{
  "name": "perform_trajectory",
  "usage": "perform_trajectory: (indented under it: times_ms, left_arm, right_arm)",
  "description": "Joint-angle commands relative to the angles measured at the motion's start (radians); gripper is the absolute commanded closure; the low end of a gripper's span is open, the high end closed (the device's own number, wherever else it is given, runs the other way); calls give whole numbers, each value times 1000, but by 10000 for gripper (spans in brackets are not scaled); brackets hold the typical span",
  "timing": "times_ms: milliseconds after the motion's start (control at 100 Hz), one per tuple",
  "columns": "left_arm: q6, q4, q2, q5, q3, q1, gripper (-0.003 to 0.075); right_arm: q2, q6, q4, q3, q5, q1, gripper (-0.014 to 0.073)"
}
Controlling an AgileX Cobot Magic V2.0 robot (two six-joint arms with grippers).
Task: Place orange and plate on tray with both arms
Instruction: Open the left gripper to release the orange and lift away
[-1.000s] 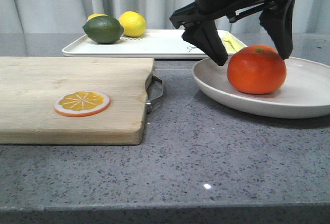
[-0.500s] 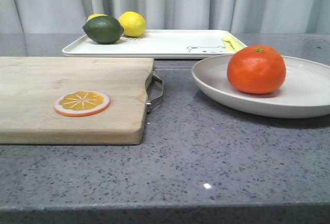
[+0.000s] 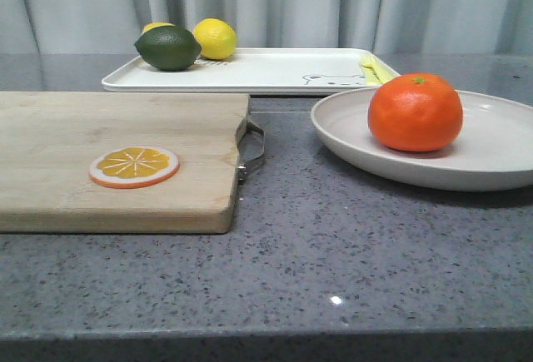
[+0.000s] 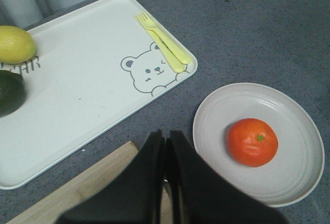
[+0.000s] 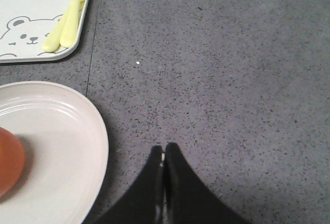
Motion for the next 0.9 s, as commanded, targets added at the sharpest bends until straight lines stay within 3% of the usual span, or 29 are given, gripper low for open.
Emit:
perform_trajectory:
  times_ms: [0,380,690,780,890]
  left_arm:
    - [0,2,-95,-83,33,3,739]
    - [-11,26,-412,-214,487,3,739]
    - [-11,54,-688,-412,865,3,738]
    - [-11,54,-744,-439,926,3,739]
    - [-11,54,-779,-444,960,3,739]
  right_arm:
    - [1,-5,1,-37,-67,-4,652]
    - [3,-5,1,-45,-18,-3,652]
    - [130,-36,1,-238,199,30,645]
    - [197,-45,2,-309,263,71,579]
    - [293,-45,12,-394,319,107,383]
